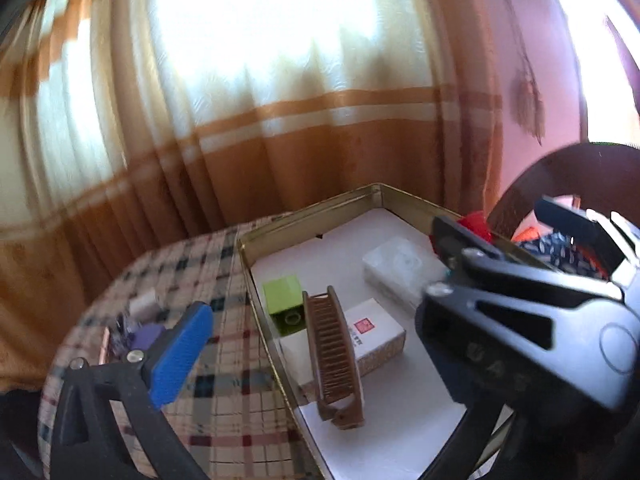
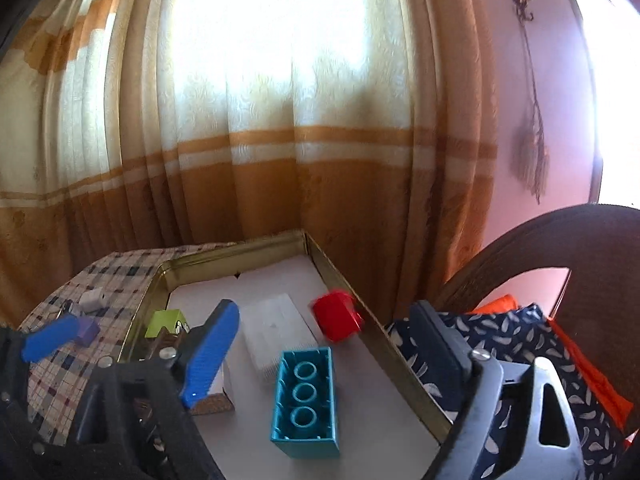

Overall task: Organize rigid objects
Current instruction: 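Lower the red brick into the tin and open the right gripper while the left releases the comb there, then withdraw both grippers from the tin back over the table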

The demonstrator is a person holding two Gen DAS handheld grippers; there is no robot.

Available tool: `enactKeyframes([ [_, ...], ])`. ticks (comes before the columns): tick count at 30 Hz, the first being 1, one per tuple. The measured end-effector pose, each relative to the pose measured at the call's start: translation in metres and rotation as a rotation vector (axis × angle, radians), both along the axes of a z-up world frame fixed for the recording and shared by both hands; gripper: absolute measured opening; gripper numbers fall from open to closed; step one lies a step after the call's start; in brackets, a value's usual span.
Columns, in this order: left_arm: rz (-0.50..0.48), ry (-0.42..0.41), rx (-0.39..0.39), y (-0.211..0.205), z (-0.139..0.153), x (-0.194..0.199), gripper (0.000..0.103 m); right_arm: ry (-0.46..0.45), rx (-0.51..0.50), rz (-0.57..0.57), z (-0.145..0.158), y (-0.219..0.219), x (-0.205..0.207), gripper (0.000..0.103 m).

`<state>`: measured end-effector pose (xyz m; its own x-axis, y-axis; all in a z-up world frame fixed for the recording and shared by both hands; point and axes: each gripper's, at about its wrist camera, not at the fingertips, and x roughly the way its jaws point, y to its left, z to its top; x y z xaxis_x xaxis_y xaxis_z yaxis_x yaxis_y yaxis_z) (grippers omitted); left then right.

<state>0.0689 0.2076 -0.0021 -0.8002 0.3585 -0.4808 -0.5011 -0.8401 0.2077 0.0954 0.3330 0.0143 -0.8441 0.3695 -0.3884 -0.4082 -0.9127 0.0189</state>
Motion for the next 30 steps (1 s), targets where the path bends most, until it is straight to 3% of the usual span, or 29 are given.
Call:
enactKeyframes([
  [3, 0.017, 0.013, -0.046, 0.002, -0.005, -0.001, 0.103, 0.001, 0.015, -0.033, 0.001, -0.001, 0.001, 0.092],
  [12, 0.119, -0.061, 0.078, -0.031, -0.001, -0.020, 0.103, 0.137, 0.013, -0.099, 0.008, 0.003, 0.029, 0.092],
  [19, 0.186, -0.138, 0.112, -0.050, -0.009, -0.032, 0.103, 0.150, 0.024, -0.131, 0.011, 0.002, 0.031, 0.092],
  [22, 0.198, -0.129, 0.124, -0.059, -0.008, -0.033, 0.103, 0.149, 0.032, -0.119, 0.012, -0.003, 0.032, 0.092],
  [26, 0.208, -0.056, 0.103, -0.070, -0.005, -0.030, 0.103, 0.296, -0.036, -0.134, 0.014, -0.016, 0.054, 0.092],
  [30, 0.229, -0.019, 0.105, -0.089, -0.002, -0.033, 0.103, 0.337, -0.009, -0.097, 0.020, -0.046, 0.053, 0.092],
])
